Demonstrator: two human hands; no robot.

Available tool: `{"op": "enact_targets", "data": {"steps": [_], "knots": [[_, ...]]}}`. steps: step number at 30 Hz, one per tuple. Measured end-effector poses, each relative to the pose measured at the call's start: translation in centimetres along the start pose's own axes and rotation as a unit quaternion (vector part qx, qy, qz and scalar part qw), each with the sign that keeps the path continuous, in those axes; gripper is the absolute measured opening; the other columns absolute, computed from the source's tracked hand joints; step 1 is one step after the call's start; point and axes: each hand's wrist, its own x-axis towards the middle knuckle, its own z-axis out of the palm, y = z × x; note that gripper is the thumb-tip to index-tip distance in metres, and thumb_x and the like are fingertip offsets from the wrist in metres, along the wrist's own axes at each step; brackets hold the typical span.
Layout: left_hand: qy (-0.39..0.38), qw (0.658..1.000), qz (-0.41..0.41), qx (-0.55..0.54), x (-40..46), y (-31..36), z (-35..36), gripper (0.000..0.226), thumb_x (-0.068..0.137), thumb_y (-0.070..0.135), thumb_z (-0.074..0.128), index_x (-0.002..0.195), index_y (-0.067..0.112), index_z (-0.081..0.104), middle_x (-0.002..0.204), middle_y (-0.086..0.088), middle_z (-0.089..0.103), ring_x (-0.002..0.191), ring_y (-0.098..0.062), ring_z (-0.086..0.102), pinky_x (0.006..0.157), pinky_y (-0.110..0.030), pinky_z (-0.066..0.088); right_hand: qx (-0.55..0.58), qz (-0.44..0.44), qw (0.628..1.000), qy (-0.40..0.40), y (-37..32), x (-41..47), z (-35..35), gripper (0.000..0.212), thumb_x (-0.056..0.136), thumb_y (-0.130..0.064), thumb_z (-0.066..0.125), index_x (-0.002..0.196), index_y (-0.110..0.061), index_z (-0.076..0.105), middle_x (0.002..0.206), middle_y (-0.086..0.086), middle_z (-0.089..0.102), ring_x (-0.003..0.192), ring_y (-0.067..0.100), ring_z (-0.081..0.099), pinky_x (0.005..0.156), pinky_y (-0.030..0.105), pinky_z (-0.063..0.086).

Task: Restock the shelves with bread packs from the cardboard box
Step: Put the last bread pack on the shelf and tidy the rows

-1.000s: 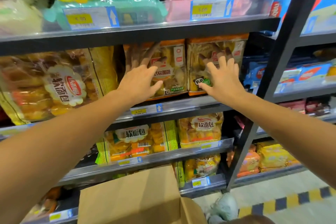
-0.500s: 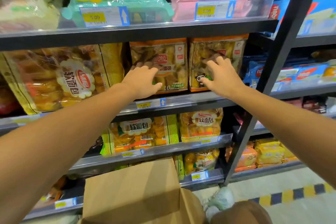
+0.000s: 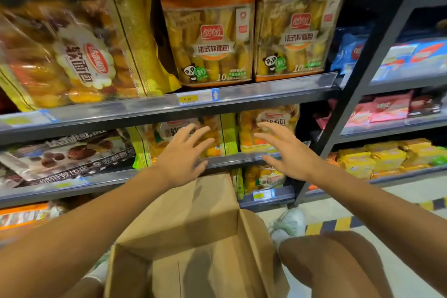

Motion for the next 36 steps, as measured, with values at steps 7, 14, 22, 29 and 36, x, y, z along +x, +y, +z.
{"op": "enact_targets", "data": {"steps": [7,14,22,29,36], "knots": [[-0.181,0.971,-0.146,0.049,1.3,-3.2,3.6,0.068,0.098,0.057,0.039,0.158,0.035,0.015,0.160,-0.010,0.020,0.140,-0.041,0.027,0.112,-0.062,0.026,-0.118,0.130,0.983,-0.053,2.9,3.4,2.9,0.061,0.097,-0.051,0.052,0.152,-0.030,0.037,0.155,0.018,0.027,0.139,0.050,0.023,0.115,0.058,0.027],[-0.204,0.963,-0.158,0.074,2.2,-3.2,5.5,0.062,0.101,0.053,0.038,0.156,0.032,0.020,0.156,-0.010,0.029,0.141,-0.041,0.031,0.112,-0.057,0.030,-0.168,0.196,0.962,-0.083,2.9,7.1,3.4,0.055,0.099,-0.056,0.045,0.136,-0.016,0.053,0.132,0.020,0.053,0.119,0.042,0.045,0.100,0.047,0.034],[-0.087,0.988,-0.120,0.039,-1.0,-5.0,7.0,0.060,0.090,0.042,0.059,0.146,0.025,0.045,0.146,-0.015,0.038,0.124,-0.044,0.036,0.102,-0.060,0.035,-0.191,0.017,0.979,0.063,-0.2,6.0,6.2,0.052,0.088,-0.034,0.064,0.138,-0.021,0.054,0.135,0.016,0.041,0.121,0.041,0.040,0.106,0.055,0.033],[-0.097,0.987,-0.090,0.093,-4.9,-8.3,8.7,0.073,0.084,0.033,0.067,0.152,0.026,0.039,0.147,-0.014,0.041,0.125,-0.043,0.038,0.102,-0.057,0.038,-0.161,-0.025,0.983,-0.081,-4.4,9.2,8.6,0.047,0.099,-0.047,0.050,0.144,-0.031,0.053,0.148,0.010,0.044,0.126,0.035,0.045,0.102,0.047,0.039],[-0.118,0.985,-0.102,0.078,-3.8,-7.9,7.3,0.065,0.094,0.041,0.052,0.154,0.028,0.033,0.153,-0.010,0.031,0.132,-0.039,0.032,0.108,-0.048,0.033,-0.173,-0.010,0.983,-0.066,-4.9,9.7,9.0,0.043,0.099,-0.042,0.053,0.138,-0.029,0.059,0.131,0.011,0.056,0.109,0.033,0.052,0.092,0.044,0.044]]}}
